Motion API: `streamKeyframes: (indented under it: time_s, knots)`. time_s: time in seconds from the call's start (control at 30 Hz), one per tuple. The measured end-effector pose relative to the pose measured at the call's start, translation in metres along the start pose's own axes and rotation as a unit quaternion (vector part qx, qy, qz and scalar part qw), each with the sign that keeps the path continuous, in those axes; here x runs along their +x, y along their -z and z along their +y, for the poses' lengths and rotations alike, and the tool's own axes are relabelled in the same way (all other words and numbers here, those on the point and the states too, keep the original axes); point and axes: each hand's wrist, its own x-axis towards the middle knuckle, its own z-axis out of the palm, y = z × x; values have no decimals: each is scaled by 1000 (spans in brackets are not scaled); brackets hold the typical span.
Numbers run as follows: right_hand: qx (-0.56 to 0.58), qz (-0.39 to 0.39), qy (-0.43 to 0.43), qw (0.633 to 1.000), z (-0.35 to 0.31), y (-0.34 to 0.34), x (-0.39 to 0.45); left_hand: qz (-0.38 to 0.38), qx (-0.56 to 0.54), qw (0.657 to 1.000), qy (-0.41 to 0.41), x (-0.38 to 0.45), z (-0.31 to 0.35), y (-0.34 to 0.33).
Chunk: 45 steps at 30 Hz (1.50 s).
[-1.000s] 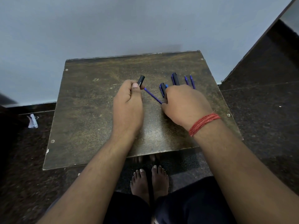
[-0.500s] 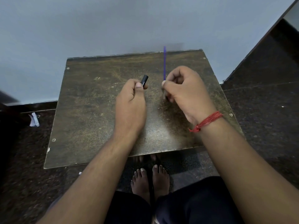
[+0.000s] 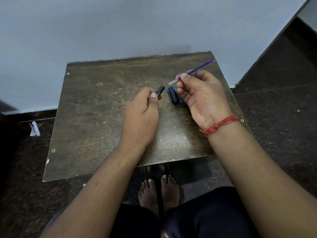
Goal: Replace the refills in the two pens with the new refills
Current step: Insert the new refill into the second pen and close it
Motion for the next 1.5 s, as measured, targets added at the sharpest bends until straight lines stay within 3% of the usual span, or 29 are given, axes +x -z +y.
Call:
streamKeyframes:
  time_s: [0.43,0.7,0.87,1.07,1.27,1.33,1.37,1.5]
  knots:
    - [-174,-103,11,979,6,-5,-7,-4,6,1000,-29,0,-2,0]
    - [-136,-63,48,988,4,-1,-1,-14,4,999,-35,0,-2,-1]
    - [-226,-102,35,968,7,1,-1,-15,-7,999,-36,0,-1,-1]
    - [-167,-24,80,982,-1,5,3,-24,-12,999,-35,-1,-1,-1]
    - [-210,-49,90,972,2,1,-1,-23,-11,999,-29,-1,-2,-1]
    - [-280,-26,124,952,0,5,1,-23,-12,999,-25,-1,-1,0]
    - [-350,-5,155,924,-2,8,2,-23,-13,999,-24,-2,-1,0]
    - [-616,39,225,754,-12,15,3,-19,-11,1000,-21,-1,1,0]
